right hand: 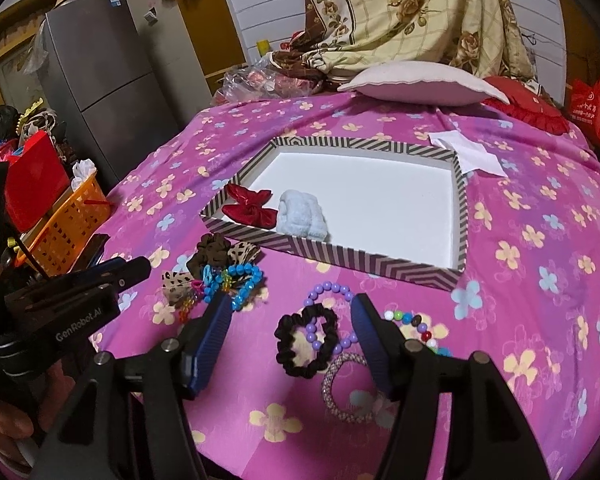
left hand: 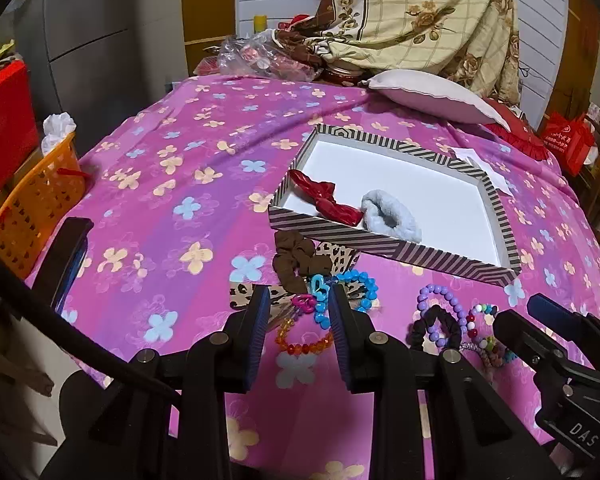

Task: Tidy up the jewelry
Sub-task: 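Withdraw both tools from the tray back over the remaining jewelry, then grasp the heart beaded bracelet with the left tool while the right grasps the black scrunchie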

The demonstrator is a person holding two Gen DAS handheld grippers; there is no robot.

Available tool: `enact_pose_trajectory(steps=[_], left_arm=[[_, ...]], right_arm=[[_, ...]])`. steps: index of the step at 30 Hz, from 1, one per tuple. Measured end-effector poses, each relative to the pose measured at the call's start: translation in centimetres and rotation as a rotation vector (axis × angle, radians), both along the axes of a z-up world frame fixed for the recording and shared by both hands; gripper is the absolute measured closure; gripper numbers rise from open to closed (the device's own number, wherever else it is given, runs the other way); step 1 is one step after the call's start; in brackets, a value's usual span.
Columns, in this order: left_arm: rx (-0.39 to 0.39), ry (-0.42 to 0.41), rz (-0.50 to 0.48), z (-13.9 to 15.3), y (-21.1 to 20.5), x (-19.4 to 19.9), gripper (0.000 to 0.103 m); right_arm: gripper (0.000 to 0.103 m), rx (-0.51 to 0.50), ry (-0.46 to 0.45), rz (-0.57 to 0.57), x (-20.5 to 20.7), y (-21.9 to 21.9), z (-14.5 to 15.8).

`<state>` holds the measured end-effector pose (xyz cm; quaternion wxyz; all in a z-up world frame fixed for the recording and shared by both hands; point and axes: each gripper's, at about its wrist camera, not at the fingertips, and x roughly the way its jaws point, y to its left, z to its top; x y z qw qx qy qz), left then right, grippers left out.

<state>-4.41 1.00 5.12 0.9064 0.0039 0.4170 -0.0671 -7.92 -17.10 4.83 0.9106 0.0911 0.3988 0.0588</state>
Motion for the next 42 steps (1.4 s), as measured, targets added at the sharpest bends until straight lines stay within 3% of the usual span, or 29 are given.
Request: enact_pose_trajectory(steps=[25,32,42], left_arm=[[0.001,0.021,0.005,-0.4,0.8,-0.9,0.052],[-0.106,0.116,0.029,-1.6,3.3,0.1,0.052],[-0.176,0.197,0.083,-3.9,6.4,1.6,0.052]], right_arm=[[0.034,-0.019,0.027,-0.010,-1.4,-0.7,-0.6],[0.034,-0.033,0.060,-0.019,-1.8,-1.6,-1.8],[0.034,-0.019,0.113,-0.017,-1.4,-2.4,-4.2]])
